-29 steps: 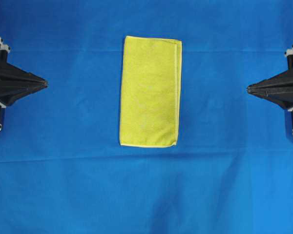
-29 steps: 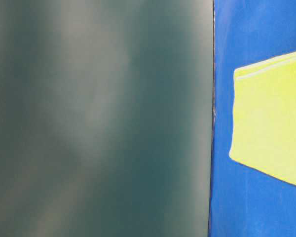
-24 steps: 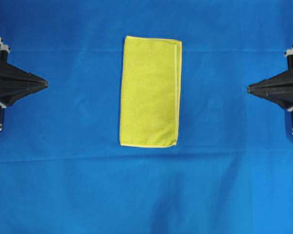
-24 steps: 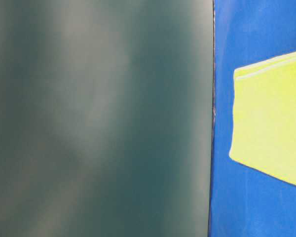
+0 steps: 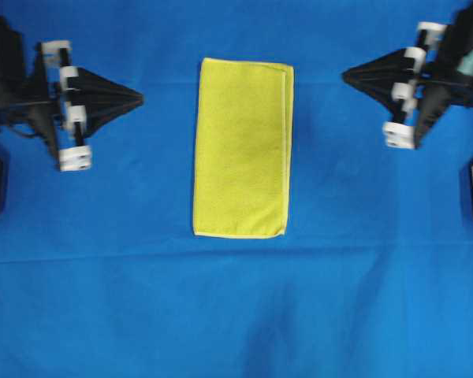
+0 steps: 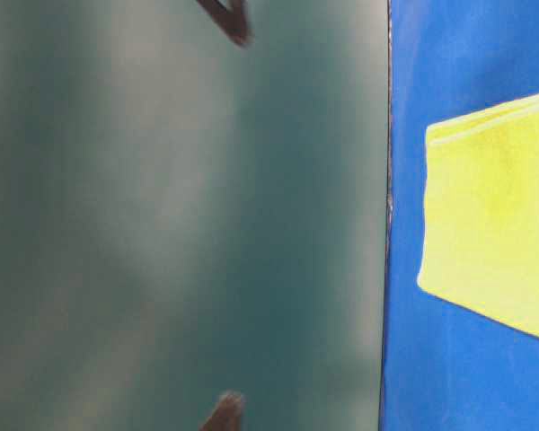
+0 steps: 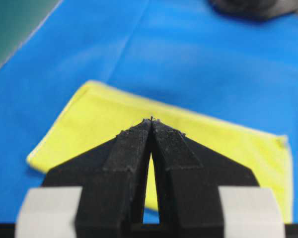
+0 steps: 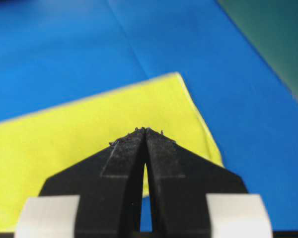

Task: Fold a vertical towel.
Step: 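Move both grippers toward the top corners of the yellow towel, then close both grippers on the towel's top left and right corners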

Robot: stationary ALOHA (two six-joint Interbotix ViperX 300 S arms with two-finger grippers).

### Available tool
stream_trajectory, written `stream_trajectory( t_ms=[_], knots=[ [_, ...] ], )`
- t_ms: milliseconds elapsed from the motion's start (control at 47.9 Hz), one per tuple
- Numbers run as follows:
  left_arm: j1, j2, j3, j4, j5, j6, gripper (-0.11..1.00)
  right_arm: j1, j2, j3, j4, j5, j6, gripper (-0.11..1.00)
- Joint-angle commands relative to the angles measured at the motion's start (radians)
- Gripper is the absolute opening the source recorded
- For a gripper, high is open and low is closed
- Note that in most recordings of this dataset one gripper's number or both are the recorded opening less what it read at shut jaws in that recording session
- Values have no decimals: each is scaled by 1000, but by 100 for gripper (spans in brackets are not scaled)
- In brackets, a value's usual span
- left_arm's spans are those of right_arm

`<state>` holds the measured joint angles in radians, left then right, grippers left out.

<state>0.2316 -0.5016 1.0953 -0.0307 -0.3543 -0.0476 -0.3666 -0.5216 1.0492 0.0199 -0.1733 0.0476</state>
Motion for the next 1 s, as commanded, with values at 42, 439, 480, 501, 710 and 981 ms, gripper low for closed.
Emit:
stream_trajectory(
  t_ms=[42, 439, 480, 501, 710, 981],
  knots=[
    [44, 133, -75, -2, -25, -2, 2, -34, 127, -83, -8, 8, -6, 1],
    [153, 529, -219, -2, -126, 0, 78, -137, 523, -290, -83, 38, -8, 59],
    [163, 566, -232, -2, -138, -2, 77, -141, 549, -304, -87, 40, -8, 58],
    [167, 584, -239, -2, -144, 0, 77, -146, 560, -310, -89, 38, -8, 58],
    [207, 733, -316, -2, -164, -2, 78, -155, 669, -365, -98, 38, -9, 58],
    [233, 787, -370, -2, -158, -2, 71, -155, 693, -367, -98, 38, -8, 58]
  ],
)
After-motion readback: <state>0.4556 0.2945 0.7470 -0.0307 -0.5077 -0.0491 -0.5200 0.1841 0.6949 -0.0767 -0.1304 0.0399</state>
